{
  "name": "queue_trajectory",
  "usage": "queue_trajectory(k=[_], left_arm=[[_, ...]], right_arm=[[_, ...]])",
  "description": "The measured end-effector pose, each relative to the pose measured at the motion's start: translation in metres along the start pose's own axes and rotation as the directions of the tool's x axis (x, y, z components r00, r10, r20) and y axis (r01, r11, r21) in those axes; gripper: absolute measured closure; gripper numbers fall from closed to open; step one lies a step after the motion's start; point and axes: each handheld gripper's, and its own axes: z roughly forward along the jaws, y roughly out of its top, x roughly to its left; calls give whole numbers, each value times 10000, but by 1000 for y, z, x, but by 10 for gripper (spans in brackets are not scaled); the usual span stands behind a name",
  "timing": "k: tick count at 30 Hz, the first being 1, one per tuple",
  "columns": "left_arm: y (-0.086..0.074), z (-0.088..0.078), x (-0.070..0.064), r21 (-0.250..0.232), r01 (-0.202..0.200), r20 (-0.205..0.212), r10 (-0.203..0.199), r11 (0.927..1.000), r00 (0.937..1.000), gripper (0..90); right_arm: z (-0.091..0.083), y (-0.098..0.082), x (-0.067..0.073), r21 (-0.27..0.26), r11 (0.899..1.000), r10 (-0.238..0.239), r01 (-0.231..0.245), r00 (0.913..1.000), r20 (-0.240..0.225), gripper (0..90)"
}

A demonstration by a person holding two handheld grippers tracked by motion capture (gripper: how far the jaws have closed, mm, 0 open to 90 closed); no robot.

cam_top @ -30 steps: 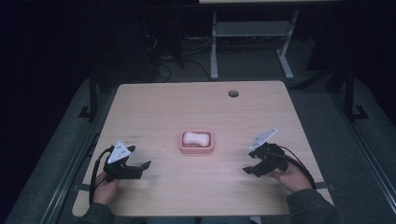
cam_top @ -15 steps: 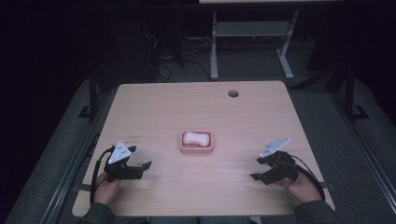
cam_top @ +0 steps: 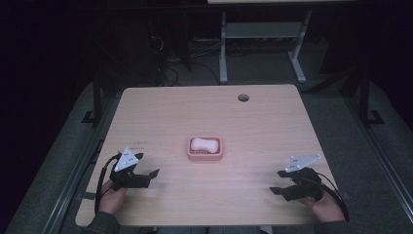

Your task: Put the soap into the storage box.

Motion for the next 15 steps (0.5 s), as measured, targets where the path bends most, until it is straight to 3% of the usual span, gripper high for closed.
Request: queue_trajectory(k=[10,15], left_arm=[[1,2,-2,-69,-57,-16,57,10000,10000,139],[1,2,-2,-85,32,-50,-33,10000,10000,139]], right_arm=[[-9,-24,16,-634,9968,526,-493,9973,507,298],[-11,-26,17,-792,9956,562,-511,9964,631,288]])
